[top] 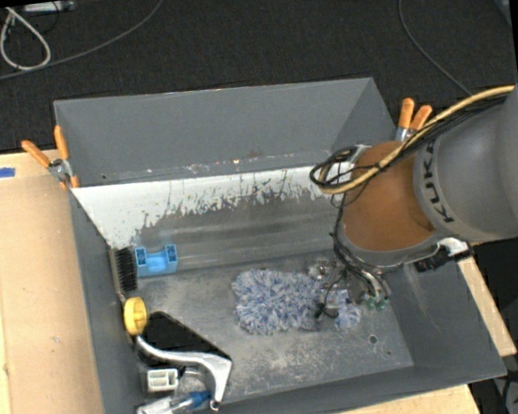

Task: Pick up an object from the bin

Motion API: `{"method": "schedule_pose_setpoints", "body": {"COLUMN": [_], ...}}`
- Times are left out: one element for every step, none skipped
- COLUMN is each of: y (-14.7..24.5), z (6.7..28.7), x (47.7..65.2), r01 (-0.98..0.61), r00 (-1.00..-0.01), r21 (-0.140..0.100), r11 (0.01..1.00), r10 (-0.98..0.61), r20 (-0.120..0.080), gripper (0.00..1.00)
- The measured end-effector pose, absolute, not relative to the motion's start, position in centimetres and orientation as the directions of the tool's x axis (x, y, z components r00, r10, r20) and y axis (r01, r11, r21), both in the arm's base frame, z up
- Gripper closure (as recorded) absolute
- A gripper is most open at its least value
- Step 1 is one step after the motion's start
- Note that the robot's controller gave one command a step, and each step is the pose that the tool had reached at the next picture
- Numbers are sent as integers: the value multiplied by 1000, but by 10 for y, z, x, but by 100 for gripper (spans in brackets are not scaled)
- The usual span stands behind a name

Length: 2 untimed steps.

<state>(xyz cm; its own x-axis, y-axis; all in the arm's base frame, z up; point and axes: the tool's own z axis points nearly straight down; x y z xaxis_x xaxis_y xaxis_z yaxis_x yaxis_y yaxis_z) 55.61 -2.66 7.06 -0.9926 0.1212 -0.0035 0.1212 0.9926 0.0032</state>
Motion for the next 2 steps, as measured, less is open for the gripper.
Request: {"method": "schedule_pose_setpoints", "body": {"y": [-27,-26], "z": [71,94], "x": [556,554], "r01": [121,120], "r00": [-993,-993], "r21": [3,3], "r11": [993,993], "r10": [121,120], "r20": [-4,4], "gripper": [100,100]}}
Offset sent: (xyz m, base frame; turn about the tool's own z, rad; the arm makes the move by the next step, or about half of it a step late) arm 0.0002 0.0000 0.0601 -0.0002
